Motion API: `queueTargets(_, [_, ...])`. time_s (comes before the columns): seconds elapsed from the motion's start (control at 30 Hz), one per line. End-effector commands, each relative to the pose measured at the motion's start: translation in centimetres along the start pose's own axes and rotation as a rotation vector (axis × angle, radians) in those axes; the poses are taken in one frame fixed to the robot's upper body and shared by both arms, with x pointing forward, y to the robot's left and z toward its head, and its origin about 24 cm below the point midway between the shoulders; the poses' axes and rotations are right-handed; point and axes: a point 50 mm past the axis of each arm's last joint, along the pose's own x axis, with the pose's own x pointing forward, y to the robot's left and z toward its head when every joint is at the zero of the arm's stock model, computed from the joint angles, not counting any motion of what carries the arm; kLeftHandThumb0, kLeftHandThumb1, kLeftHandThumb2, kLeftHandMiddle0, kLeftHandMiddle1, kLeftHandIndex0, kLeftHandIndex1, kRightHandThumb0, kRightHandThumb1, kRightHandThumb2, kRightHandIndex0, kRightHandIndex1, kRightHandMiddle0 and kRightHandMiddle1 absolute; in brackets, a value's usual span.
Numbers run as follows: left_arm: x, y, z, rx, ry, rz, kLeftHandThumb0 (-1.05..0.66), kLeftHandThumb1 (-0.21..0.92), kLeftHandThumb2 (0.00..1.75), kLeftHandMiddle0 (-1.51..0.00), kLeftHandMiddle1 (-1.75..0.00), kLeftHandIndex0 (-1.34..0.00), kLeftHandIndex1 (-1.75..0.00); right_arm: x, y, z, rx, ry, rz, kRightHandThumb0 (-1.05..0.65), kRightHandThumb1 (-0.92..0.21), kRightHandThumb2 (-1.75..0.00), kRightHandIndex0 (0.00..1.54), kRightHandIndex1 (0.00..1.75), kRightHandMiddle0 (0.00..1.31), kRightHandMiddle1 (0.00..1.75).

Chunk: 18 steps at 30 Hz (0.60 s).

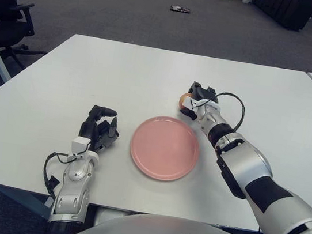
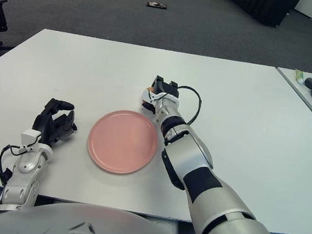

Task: Put the apple into the plate.

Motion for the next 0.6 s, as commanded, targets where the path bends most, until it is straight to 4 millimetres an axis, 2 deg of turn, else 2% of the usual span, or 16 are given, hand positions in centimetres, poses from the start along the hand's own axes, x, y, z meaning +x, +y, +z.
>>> queueTargets(0.0, [0.4,-0.2,0.6,-0.002,-0.019,0.007,-0.37,0.75,0.77,-0.8,-1.75,-0.29,-1.75,0.4,-1.5,0.6,-0.048,-0.047,-0.048,-0.01,-0.1,-1.53,0.84,1.61,0.54,1.75])
queueTargets(0.57, [0.9,-0.2,0.4,0.001,-0.021,0.006,-0.37,0.74,0.78,-0.8,-1.75,-0.3,-1.75,1.1,-4.8,2.6,-0.009,-0.122,-0.133,-0.01,-0.08,-1.58,0.82,1.68,0.55,1.75])
